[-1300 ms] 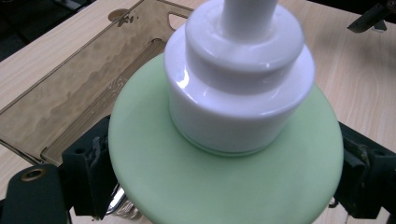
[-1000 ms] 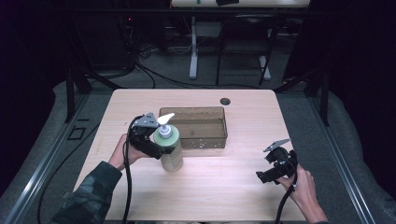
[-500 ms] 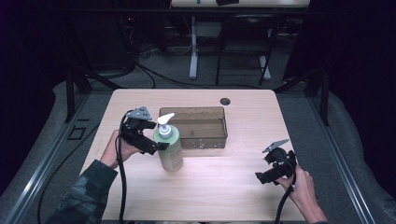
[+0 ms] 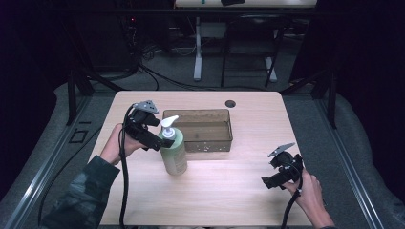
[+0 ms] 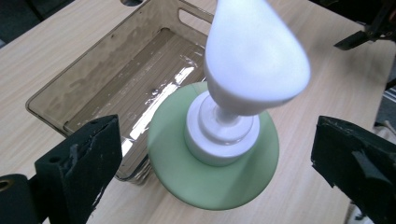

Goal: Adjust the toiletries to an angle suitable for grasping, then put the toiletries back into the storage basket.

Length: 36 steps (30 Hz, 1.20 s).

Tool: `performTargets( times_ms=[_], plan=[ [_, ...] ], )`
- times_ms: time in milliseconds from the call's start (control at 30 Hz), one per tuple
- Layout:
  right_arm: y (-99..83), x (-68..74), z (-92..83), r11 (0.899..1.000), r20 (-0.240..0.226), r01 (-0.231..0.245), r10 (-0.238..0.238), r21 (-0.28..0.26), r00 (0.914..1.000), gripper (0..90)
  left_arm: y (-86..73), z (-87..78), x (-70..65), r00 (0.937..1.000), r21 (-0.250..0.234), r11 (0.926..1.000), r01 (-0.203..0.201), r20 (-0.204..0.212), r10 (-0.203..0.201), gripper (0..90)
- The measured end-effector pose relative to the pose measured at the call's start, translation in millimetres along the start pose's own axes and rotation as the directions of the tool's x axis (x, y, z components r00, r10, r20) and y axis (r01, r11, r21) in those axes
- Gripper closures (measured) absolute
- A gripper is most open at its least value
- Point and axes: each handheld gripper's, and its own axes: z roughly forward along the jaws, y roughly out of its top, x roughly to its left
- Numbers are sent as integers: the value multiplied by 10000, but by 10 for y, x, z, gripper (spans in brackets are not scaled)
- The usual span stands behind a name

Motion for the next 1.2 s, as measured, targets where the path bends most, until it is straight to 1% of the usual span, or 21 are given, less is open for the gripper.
performTargets(
  times_ms=[200,333,367,400,467,567,633,700,733,833,1000,1100,1200],
  plan=[
    [-26,-2,1,10000,41,-16,16,31,10000,0,72,-40,-13,9999,305,9995,-78,-103,82,28],
    [-20,3,0,10000,36,-40,40,42,10000,0,111,-61,-21,9999,338,9994,-44,-159,49,33],
    [-17,-1,2,10000,35,-6,6,32,10000,0,123,-66,-22,9999,382,9993,-43,-144,49,33],
    [-12,0,10,10000,-18,-70,71,44,10000,0,146,-67,-25,9999,515,9987,-56,-159,65,38],
    [-10,0,14,10000,1,-42,42,81,10000,0,164,-70,-34,9998,561,9984,-77,-190,88,42],
    [-11,-1,12,10000,20,-50,50,70,10000,0,221,-84,-57,9997,773,9969,-165,-146,177,45],
    [-15,0,10,9999,-37,-107,107,84,9999,0,280,-92,-73,9996,995,9948,-235,-150,251,47],
    [-16,1,6,9999,-28,-102,103,74,9999,0,301,-94,-75,9995,1033,9944,-230,-175,249,44],
    [-17,1,4,9999,-29,-105,105,70,9999,0,346,-107,-66,9991,1224,9919,-335,-236,366,45],
    [-18,0,0,10000,19,-61,60,62,10000,0,375,-113,-68,9992,1217,9921,-295,-248,327,53],
    [-21,4,2,9999,-23,-115,115,92,9999,0,430,-121,-83,9985,1323,9904,-406,-299,449,108],
    [-20,8,3,9999,-13,-62,62,113,10000,0,465,-135,-99,9980,1402,9887,-531,-262,573,168],
    [-21,8,2,9999,3,-75,75,124,10000,0,512,-157,-119,9969,1536,9858,-683,-286,735,254]
  ],
)
